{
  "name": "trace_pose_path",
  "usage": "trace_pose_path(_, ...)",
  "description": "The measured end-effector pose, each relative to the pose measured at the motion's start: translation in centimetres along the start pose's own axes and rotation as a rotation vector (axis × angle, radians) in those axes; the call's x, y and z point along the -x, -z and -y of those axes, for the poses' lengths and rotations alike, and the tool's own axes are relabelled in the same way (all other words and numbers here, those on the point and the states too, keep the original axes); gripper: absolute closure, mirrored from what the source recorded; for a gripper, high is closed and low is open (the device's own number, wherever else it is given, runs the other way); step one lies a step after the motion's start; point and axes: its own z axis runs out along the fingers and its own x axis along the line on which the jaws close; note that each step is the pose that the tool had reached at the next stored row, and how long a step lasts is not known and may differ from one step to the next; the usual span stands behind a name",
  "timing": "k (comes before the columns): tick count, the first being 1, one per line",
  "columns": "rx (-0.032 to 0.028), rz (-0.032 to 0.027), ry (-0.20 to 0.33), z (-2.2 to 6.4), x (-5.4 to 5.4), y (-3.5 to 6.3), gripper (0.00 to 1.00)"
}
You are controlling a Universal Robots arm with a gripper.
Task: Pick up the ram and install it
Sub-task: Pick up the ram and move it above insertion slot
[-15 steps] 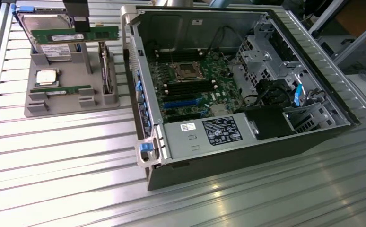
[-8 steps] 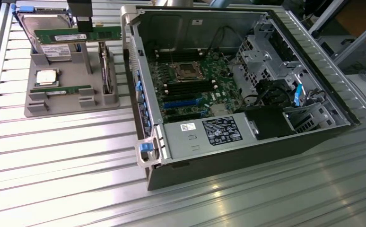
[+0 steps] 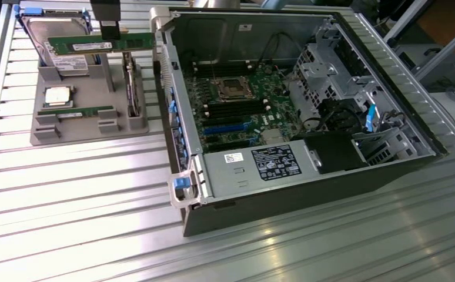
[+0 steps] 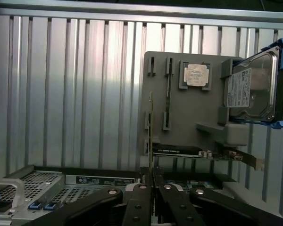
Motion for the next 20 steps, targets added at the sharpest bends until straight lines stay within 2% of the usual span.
trace_pose_path(20,0.0001,-0.0015,0.0,1.34,-0.1,0.06,0.88)
